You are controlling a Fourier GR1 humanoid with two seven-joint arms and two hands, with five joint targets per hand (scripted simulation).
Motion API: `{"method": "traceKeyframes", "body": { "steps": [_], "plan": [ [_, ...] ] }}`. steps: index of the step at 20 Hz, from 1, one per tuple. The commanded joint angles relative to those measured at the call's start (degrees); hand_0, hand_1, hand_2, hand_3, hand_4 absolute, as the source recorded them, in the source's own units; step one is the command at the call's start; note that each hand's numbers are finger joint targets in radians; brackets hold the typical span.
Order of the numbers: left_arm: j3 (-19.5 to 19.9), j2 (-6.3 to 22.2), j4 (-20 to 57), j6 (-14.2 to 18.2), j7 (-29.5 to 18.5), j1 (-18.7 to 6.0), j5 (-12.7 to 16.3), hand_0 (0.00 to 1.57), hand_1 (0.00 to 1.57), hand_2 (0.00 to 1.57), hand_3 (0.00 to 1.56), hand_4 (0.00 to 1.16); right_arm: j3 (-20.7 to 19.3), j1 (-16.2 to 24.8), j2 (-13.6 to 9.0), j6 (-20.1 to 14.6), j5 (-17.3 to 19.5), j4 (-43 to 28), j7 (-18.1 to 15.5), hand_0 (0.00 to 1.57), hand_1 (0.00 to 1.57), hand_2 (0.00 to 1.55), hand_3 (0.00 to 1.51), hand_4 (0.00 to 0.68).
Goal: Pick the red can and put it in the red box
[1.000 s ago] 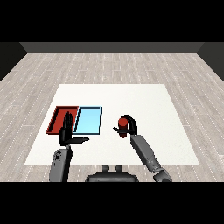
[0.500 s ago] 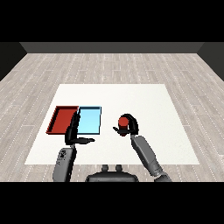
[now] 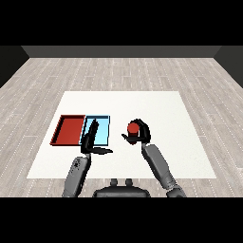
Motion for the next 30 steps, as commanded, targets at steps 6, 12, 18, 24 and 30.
{"method": "traceKeyframes", "body": {
  "steps": [6,12,18,24,30],
  "plan": [
    [-7.32,-0.11,0.48,4.64,3.24,-4.57,3.25,0.00,0.00,0.00,0.00,0.00,1.38,-2.00,0.08,-1.24,0.23,-4.12,2.26,1.41,1.41,1.44,1.42,0.653],
    [-17.67,-0.11,4.24,13.54,1.59,-5.97,4.39,0.00,0.00,0.00,0.00,0.00,3.99,0.08,0.09,0.34,-0.64,-3.93,-1.30,1.38,1.38,1.40,1.39,0.629],
    [-16.66,-0.11,10.67,14.25,0.98,-13.26,7.03,0.00,0.00,0.00,0.00,0.00,6.63,-3.04,0.09,-1.34,-2.97,-1.77,-1.84,1.40,1.40,1.41,1.40,0.615],
    [-15.72,-0.11,9.38,12.43,3.25,-10.01,3.68,0.00,0.00,0.00,0.00,0.00,9.74,-2.83,0.09,-4.38,-2.01,-10.80,6.45,1.42,1.42,1.43,1.40,0.629],
    [-14.71,-0.11,13.80,13.26,3.76,-16.69,6.29,0.00,0.00,0.00,0.00,0.00,12.70,-3.73,0.09,-4.50,-3.99,-2.45,-3.58,1.45,1.45,1.43,1.39,0.615]
  ]
}}
